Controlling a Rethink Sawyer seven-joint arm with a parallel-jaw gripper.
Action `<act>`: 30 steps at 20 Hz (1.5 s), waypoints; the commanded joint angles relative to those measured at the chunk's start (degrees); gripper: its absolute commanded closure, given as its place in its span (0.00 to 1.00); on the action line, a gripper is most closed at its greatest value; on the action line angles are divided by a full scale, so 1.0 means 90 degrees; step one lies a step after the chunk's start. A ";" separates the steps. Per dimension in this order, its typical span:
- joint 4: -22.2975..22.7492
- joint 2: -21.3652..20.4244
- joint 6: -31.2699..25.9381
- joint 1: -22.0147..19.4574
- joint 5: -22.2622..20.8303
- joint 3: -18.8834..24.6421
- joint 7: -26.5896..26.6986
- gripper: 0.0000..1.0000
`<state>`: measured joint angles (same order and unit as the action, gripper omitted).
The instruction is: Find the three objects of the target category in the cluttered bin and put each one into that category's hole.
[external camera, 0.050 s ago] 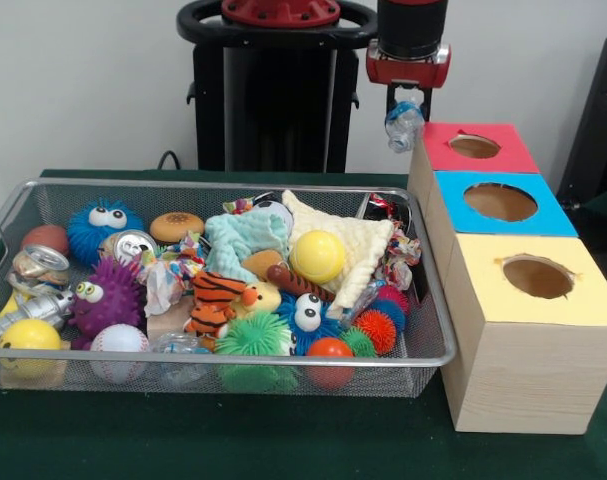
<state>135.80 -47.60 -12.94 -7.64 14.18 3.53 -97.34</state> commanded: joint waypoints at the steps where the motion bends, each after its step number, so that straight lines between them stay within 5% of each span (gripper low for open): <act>1: -0.0307 -0.0414 -0.0621 -0.0181 -0.0091 0.0514 -0.0671 1.00; 15: -0.0319 -0.0929 -0.1283 -0.0301 -0.0119 0.0436 -0.0518 1.00; 30: -0.0919 -0.1038 -0.2027 -0.0007 -0.0287 0.0017 -0.0817 1.00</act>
<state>135.64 -57.28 -25.89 -8.15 13.79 3.25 -97.34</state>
